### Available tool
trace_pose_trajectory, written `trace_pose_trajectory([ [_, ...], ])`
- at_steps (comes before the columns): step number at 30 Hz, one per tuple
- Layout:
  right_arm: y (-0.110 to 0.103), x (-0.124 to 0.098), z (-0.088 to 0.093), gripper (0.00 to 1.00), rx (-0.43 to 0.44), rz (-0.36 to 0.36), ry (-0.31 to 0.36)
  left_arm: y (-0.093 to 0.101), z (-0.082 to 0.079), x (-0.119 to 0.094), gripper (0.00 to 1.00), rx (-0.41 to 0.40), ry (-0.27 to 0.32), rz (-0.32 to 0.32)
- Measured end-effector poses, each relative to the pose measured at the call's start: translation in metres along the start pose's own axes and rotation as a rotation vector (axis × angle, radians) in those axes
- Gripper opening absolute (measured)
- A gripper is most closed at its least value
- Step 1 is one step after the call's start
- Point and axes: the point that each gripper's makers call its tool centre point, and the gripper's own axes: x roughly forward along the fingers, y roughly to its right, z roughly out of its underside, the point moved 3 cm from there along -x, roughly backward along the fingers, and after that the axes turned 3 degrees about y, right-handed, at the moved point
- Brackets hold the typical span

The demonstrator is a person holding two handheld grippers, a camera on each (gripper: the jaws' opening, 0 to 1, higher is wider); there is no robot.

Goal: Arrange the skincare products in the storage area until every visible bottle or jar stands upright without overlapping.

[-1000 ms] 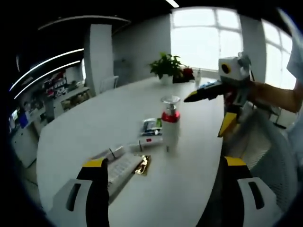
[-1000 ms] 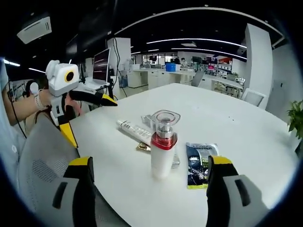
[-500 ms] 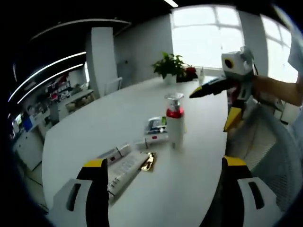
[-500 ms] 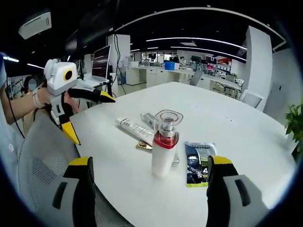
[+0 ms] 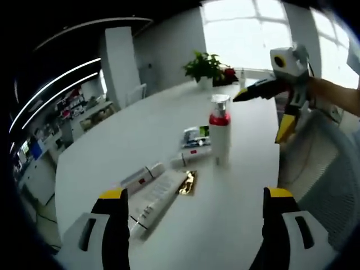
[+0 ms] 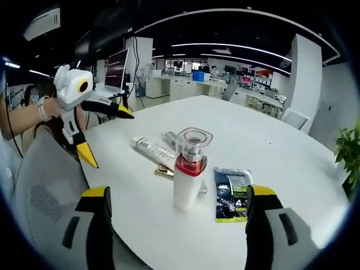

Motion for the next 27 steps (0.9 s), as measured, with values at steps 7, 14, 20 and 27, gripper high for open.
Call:
trace_pose_trajectory([
  [7, 0.002, 0.003, 0.009, 1.00, 0.023, 0.007, -0.033, -0.012, 0.008, 0.014, 0.94, 0.078, -0.055, 0.007],
  [14, 0.005, 0.003, 0.013, 1.00, 0.036, 0.013, -0.049, -0.023, 0.021, 0.027, 0.89, 0.129, -0.125, 0.034],
  [20, 0.007, 0.003, 0.013, 1.00, 0.038, 0.018, -0.050, -0.032, 0.030, 0.040, 0.86, 0.152, -0.176, 0.059],
  [27, 0.009, 0.005, 0.013, 1.00, 0.036, 0.022, -0.052, -0.044, 0.043, 0.054, 0.82, 0.170, -0.256, 0.097],
])
